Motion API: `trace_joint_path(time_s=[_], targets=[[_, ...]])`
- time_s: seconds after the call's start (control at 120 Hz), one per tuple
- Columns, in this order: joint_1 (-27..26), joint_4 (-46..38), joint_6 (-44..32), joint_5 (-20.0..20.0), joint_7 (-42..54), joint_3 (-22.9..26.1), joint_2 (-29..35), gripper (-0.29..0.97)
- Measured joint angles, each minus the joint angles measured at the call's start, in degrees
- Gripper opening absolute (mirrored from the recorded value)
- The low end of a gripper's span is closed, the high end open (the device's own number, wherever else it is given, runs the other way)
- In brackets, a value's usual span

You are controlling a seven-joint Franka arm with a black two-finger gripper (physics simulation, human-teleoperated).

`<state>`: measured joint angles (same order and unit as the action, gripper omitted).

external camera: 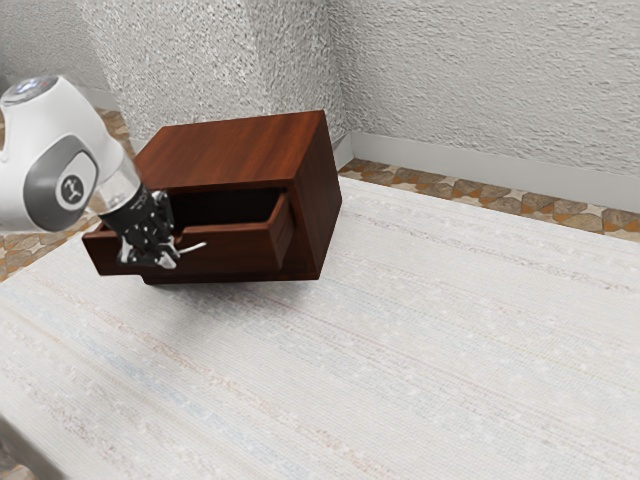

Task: Pull the drawer handle with one arm to open the drawer

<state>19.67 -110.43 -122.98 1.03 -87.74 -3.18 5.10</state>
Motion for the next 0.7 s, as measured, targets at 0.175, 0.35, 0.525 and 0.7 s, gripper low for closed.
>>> trace_joint_path(time_s=[0.175, 0.35, 0.525, 0.7], targets=[[-0.05, -1.78, -0.03, -0.04, -0.31, -0.03, 1.57, -0.01], [-0.03, -2.93, -0.06, -0.02, -0.55, 0.08, 2.71, -0.01], [-0.21, -4.12, -0.08, -0.01, -0.73, 0.09, 3.85, -0.01], [-0.96, -5.25, -0.10, -0.06, -0.87, 0.06, 5.17, -0.01]])
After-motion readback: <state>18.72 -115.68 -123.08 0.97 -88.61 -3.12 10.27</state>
